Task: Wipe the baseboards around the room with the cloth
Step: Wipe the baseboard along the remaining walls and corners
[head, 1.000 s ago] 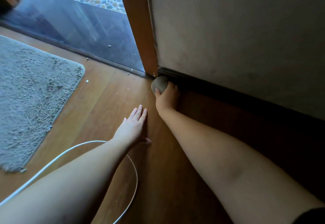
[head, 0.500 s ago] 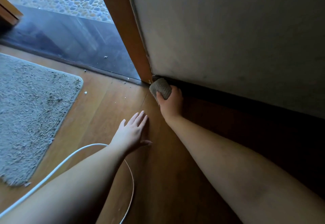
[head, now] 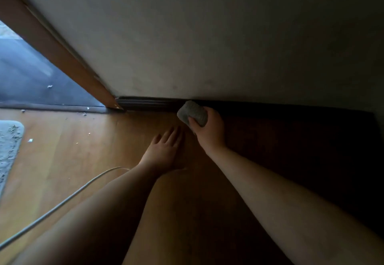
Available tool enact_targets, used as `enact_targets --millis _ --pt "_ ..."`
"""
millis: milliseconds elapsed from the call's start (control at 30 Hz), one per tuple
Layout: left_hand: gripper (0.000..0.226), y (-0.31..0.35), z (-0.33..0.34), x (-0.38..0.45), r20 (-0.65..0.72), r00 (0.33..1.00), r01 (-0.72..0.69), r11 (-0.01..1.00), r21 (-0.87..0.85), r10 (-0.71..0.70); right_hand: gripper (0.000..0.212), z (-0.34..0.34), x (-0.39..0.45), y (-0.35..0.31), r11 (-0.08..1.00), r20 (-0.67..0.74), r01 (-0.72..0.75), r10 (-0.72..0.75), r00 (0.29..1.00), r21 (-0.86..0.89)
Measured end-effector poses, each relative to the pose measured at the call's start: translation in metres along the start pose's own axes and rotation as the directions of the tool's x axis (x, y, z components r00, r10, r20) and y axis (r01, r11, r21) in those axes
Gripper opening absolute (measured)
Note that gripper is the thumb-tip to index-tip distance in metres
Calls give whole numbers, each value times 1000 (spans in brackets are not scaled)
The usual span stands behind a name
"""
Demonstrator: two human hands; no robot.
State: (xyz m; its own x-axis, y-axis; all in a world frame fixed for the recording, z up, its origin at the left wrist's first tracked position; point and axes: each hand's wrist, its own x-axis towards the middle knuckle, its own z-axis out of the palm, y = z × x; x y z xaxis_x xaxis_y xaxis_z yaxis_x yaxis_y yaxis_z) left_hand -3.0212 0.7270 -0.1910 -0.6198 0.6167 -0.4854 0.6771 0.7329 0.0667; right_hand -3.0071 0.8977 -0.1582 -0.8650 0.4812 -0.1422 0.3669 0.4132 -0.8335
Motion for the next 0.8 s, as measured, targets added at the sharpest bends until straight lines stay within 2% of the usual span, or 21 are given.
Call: enact_targets --millis 133,267,300,367,433,533,633,800 --pt "118 37 -1 18 -4 998 -67 998 -7 67 41 -48 0 35 995 -22 35 -37 999 -94" --pt "119 63 -2 38 -13 984 -176 984 37 177 49 -106 -5 75 967 17 90 -89 996 -237" --pt "120 68 -3 44 -19 976 -214 976 50 215 50 -123 -6 87 960 2 77 -80 997 -270" --pt "122 79 -6 57 -31 956 -288 955 73 291 51 -158 -9 112 957 -130 -31 -8 992 -290" --pt "125 95 -8 67 -31 936 -347 934 88 351 50 -189 -14 134 954 -311 -196 119 943 -228" --pt "127 123 -10 79 -24 916 -396 913 100 400 50 -224 -18 160 924 -512 -367 266 817 -105" --pt "126 137 -9 84 -29 934 -354 933 65 356 53 -250 -16 174 908 -599 -419 337 727 2" --pt "127 141 -10 86 -9 943 -332 940 83 334 54 -284 4 175 883 -697 -467 362 619 44"
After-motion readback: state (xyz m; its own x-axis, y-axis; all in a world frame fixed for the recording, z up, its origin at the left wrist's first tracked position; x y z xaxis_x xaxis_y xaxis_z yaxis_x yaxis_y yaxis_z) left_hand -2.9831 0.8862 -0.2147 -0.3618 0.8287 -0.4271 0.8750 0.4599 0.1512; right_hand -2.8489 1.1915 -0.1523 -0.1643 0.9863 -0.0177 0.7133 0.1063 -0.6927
